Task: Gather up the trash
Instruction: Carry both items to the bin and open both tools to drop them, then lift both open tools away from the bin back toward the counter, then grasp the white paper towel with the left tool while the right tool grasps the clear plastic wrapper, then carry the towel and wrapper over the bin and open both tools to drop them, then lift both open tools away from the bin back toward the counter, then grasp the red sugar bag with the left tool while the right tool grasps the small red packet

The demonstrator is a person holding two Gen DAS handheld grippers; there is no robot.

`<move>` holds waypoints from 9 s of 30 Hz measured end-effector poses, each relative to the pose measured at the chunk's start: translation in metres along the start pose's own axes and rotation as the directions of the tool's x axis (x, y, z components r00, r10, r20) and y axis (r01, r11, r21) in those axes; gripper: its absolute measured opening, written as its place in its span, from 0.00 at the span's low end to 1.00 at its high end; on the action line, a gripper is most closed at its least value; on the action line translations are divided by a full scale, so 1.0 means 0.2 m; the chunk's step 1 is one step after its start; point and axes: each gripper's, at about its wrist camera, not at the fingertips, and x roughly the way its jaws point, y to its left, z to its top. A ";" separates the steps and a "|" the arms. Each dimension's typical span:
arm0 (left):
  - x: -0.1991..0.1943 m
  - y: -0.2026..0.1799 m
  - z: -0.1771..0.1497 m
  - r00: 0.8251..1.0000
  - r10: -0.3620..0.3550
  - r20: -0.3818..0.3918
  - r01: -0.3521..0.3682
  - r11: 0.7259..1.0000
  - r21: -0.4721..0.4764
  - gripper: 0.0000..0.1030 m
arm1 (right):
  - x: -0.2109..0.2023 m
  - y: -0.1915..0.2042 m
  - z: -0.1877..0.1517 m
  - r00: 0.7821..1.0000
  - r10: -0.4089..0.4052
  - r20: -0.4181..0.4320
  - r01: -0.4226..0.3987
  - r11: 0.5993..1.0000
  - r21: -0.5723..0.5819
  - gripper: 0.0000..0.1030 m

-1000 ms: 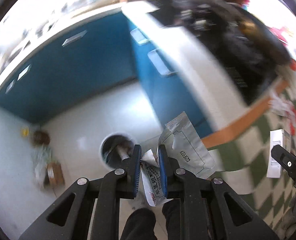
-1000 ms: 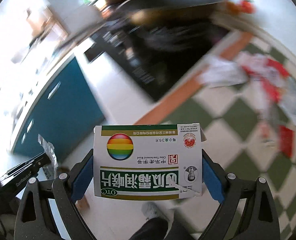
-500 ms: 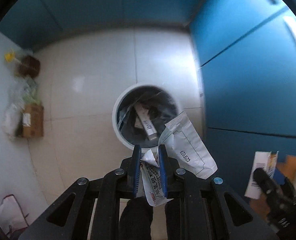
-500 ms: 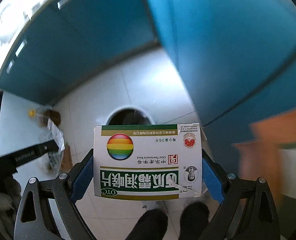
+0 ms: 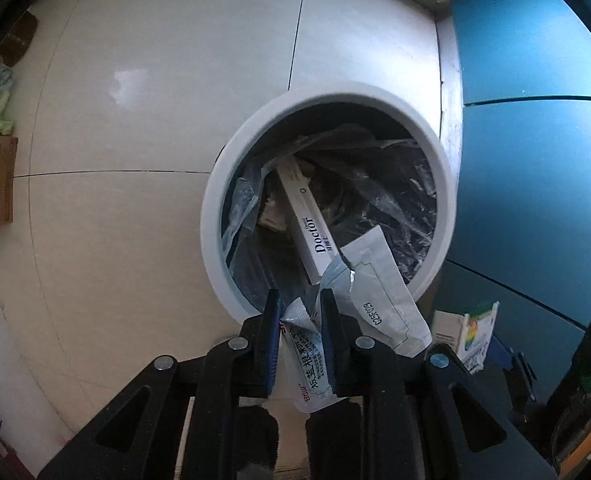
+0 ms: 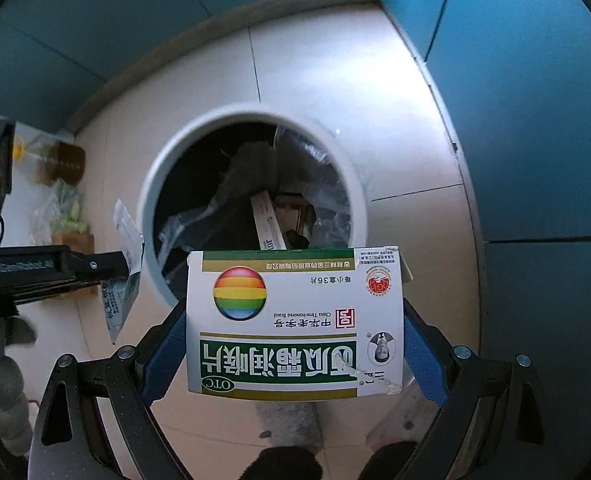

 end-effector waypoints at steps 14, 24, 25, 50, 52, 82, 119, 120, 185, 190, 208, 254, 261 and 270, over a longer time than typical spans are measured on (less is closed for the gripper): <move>-0.33 0.09 -0.13 0.950 0.230 0.210 -0.237 0.971 0.007 0.94 | -0.06 0.09 0.01 0.999 -0.032 0.013 0.033 0.998 -0.053 1.00; -0.83 -0.10 -0.43 0.895 0.297 0.331 -0.321 0.947 0.017 0.94 | -0.66 0.13 -0.10 0.987 -0.141 0.075 0.144 0.989 -0.040 1.00; -0.88 -0.13 -0.46 0.894 0.296 0.336 -0.320 0.947 0.018 0.94 | -0.74 0.13 -0.11 0.987 -0.138 0.077 0.140 0.990 -0.030 1.00; -2.18 -0.68 -1.37 0.825 0.236 0.514 -0.323 0.942 0.086 0.94 | -2.67 0.35 -0.64 0.964 -0.041 0.262 0.059 0.996 -0.062 1.00; -2.24 -0.70 -1.42 0.813 0.236 0.533 -0.328 0.941 0.085 0.94 | -2.72 0.34 -0.65 0.962 -0.026 0.270 0.043 0.997 -0.058 1.00; -1.73 -3.07 -1.64 0.825 0.089 0.559 -0.513 0.534 0.672 1.00 | -3.17 -2.14 -1.25 0.912 -0.294 0.288 -0.088 0.543 0.835 1.00; -1.82 -3.19 -1.57 0.951 -0.167 0.262 -0.147 0.500 0.853 0.04 | -3.28 -2.04 -1.11 0.880 -0.246 0.406 -0.167 0.639 0.751 0.01; -1.88 -3.11 -1.52 0.946 -0.171 0.274 -0.145 0.532 0.834 0.04 | -3.29 -1.96 -1.07 0.880 -0.215 0.424 -0.187 0.663 0.725 0.01; -0.59 -0.21 -0.33 0.925 0.265 0.272 -0.293 0.954 0.067 0.96 | -0.55 0.05 0.02 0.993 -0.108 -0.044 0.108 0.994 0.002 1.00; -1.01 -0.34 -0.53 0.903 0.263 0.339 -0.303 0.950 0.070 0.96 | -1.06 0.12 -0.05 0.989 -0.141 0.046 0.141 0.990 -0.009 1.00; -2.15 -0.68 -1.29 0.831 0.219 0.511 -0.294 0.953 0.070 0.96 | -2.68 0.28 -0.48 0.959 -0.035 0.282 0.048 0.998 -0.038 1.00; -0.94 -4.04 -1.79 0.966 0.034 0.257 -0.243 0.466 0.851 0.95 | -3.27 -2.80 -1.95 0.752 -0.482 0.449 -0.343 0.294 0.892 0.20; -0.89 -4.09 -1.63 0.987 0.005 0.162 -0.142 0.509 0.849 0.95 | -3.07 -2.95 -1.68 0.814 -0.394 0.427 -0.313 0.323 0.893 0.19; -0.94 -4.19 -1.68 0.993 -0.052 0.111 -0.075 0.458 0.886 0.08 | -3.06 -2.98 -1.69 0.815 -0.393 0.426 -0.309 0.327 0.893 0.17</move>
